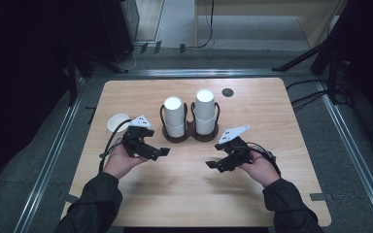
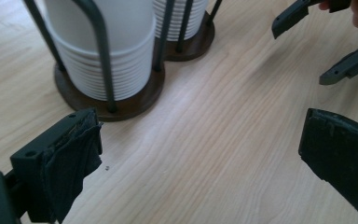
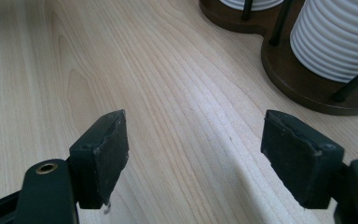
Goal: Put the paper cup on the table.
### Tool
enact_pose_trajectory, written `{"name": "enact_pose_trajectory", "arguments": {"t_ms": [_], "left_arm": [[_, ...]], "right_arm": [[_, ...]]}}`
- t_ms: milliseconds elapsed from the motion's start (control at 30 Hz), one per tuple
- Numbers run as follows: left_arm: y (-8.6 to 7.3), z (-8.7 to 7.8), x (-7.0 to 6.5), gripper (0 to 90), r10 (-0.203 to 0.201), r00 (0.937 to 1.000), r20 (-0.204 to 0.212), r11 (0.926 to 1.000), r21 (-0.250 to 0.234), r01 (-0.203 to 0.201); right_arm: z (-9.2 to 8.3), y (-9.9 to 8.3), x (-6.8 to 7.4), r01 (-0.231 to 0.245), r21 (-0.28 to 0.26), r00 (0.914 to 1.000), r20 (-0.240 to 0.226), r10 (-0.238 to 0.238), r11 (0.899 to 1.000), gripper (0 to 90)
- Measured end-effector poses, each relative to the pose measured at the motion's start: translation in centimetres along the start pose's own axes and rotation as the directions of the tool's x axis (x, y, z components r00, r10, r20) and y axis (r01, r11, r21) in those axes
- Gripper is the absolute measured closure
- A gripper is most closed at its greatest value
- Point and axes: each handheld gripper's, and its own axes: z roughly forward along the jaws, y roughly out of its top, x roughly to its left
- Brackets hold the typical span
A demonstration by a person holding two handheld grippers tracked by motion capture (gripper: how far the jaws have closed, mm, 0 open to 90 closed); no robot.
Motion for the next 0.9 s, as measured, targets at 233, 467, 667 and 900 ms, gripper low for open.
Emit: {"name": "enact_pose_trajectory", "arguments": {"t_ms": [233, 467, 667, 900], "left_arm": [[0.2, 1.2, -1.2, 0.0, 0.006, 0.9998, 0.02, 0.9998, 0.019, -0.006], [0.5, 2.9, -2.2, 0.0, 0.017, 0.9995, 0.026, 0.9997, 0.019, -0.017], [0.8, 4.4, -3.0, 0.9, 0.033, 0.9988, 0.037, 0.9992, 0.021, -0.034], [0.6, 5.5, -3.6, 0.8, 0.045, 0.9978, 0.049, 0.9974, 0.055, -0.048]], "right_arm": [[-0.1, 0.0, -0.2, -0.017, -0.002, 0.9998, 0.012, 0.017, 1.0, 23.2], [-0.1, 0.0, -0.3, -0.021, 0.002, 0.9991, 0.036, 0.021, 1.0, 23.2], [-0.2, 0.0, -0.3, -0.011, 0.007, 0.9985, 0.054, 0.011, 1.0, 23.2], [0.0, 0.0, -0.1, 0.005, 0.021, 0.998, 0.063, -0.006, 1.0, 23.2]]}}
